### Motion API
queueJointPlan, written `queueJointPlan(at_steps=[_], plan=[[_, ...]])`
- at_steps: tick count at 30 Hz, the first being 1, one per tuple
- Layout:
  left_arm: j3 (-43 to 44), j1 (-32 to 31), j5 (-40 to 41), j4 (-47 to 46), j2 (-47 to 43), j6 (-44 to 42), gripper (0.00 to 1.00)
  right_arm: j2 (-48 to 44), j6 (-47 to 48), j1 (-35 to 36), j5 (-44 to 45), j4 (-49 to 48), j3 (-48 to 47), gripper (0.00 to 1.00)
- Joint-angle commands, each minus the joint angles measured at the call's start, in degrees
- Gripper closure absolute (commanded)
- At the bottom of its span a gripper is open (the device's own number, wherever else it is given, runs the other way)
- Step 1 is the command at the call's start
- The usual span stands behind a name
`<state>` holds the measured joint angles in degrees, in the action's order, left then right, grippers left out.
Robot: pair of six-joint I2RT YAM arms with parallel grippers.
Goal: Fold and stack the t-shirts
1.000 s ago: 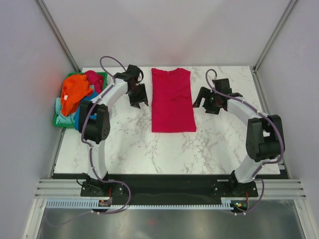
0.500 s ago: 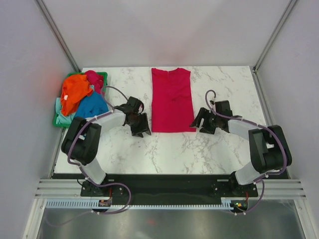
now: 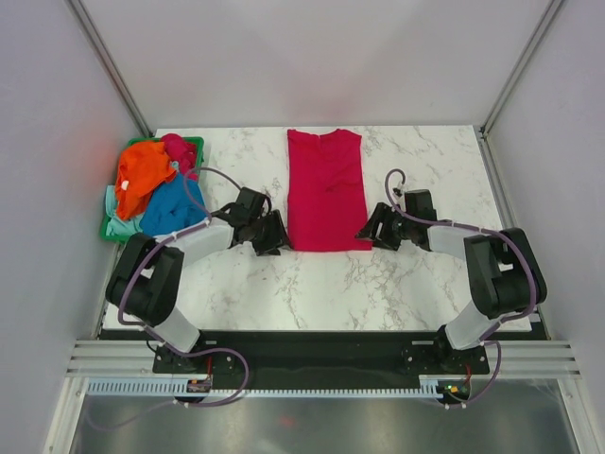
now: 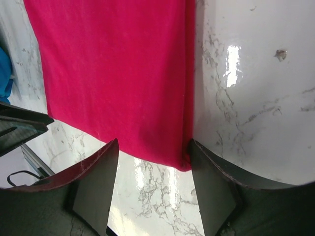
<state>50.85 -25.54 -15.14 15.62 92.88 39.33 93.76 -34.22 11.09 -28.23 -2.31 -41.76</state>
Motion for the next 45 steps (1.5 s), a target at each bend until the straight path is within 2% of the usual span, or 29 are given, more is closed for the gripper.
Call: queueJointPlan(at_steps=[1,5,18,29,32,33,35,36,38,39,41,42,45], plan=[[-0.3,-0.4,-0.4,-3.1,-3.8,2.7,0.47,3.6,1.5,0.3,2.7,1.0,1.5,0.33],[-0.9,-1.1,0.5,-3.4,-6.7,3.2,0.46,4.2,2.2,0.3,2.4,1.0,1.3,0.33],[0.7,-1.3,2.8,-6.1,4.7,3.3,0.44,4.2,3.0,0.3,1.7,1.5,1.7,0.38],[-1.7,-2.0,4.2,-10.3,7.2,4.3,0.55,4.8,3.5,0.2,1.7,1.3,2.2,0.41],[-1.8,-2.0,5.0,-10.9,8.5,4.2,0.65,5.0,3.6,0.3,1.4,1.1,2.4,0.48],[-2.0,-2.0,5.5,-11.3,8.6,4.1,0.82,5.0,3.6,0.2,1.3,0.9,2.6,0.51],[-2.9,-2.0,6.6,-13.1,8.5,3.6,0.91,5.2,3.6,0.2,1.1,0.6,2.8,0.54],[-3.2,-1.9,7.1,-13.7,8.4,3.4,0.98,5.2,3.6,0.3,0.9,0.5,2.9,0.59],[-3.4,-2.0,7.8,-13.9,8.1,2.9,0.98,4.9,3.6,0.2,0.7,0.3,3.3,0.68],[-3.5,-2.0,7.8,-13.9,7.4,2.8,0.98,4.6,3.5,0.3,0.6,0.3,3.6,0.79],[-3.9,-2.0,7.0,-13.9,5.8,2.7,0.98,3.3,3.3,0.3,0.5,0.2,4.0,0.87],[-4.3,-2.1,6.9,-13.7,4.6,2.6,0.98,2.7,3.1,0.2,0.5,0.3,4.1,0.96],[-5.2,-3.8,7.5,-10.5,-2.1,2.6,0.98,-0.8,2.0,0.3,-0.2,0.7,5.5,1.00]])
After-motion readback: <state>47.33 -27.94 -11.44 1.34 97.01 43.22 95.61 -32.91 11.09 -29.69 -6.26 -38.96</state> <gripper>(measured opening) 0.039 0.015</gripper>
